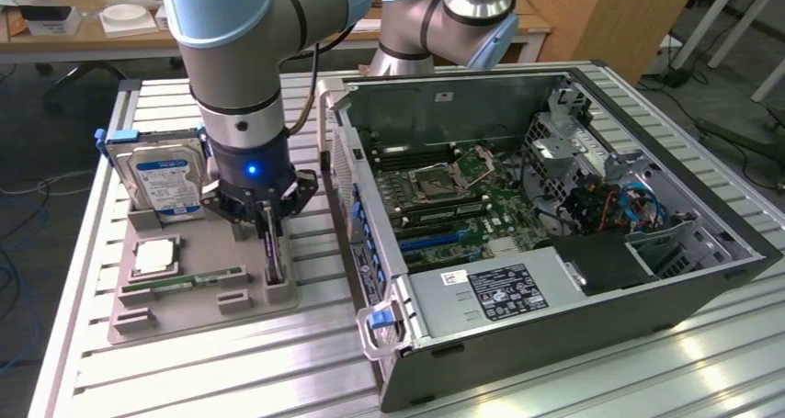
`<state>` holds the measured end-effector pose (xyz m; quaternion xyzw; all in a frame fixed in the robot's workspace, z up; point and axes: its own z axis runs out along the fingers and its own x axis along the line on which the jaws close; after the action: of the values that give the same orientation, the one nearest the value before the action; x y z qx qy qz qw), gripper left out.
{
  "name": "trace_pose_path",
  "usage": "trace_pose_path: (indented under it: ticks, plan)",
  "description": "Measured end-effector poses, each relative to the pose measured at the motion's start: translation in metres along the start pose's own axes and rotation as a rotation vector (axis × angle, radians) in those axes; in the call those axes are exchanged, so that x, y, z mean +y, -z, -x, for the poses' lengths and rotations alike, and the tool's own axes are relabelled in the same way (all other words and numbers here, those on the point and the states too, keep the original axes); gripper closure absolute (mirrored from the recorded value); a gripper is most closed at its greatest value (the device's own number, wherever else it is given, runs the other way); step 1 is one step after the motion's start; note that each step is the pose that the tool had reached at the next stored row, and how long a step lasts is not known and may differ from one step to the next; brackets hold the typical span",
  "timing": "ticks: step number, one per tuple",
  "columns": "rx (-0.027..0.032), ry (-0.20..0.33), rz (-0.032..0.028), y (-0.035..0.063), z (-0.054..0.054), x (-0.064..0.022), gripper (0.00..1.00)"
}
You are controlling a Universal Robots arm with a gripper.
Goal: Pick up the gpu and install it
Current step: 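Pick up the gpu and move the gpu toward the slot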
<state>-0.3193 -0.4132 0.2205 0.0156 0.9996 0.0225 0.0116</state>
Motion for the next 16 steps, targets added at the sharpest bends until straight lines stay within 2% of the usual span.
trace_pose_path:
  ticks: [16]
  plan:
    - [0.0, 0.0, 0.0, 0.0125, 0.0, 0.0006, 0.72]
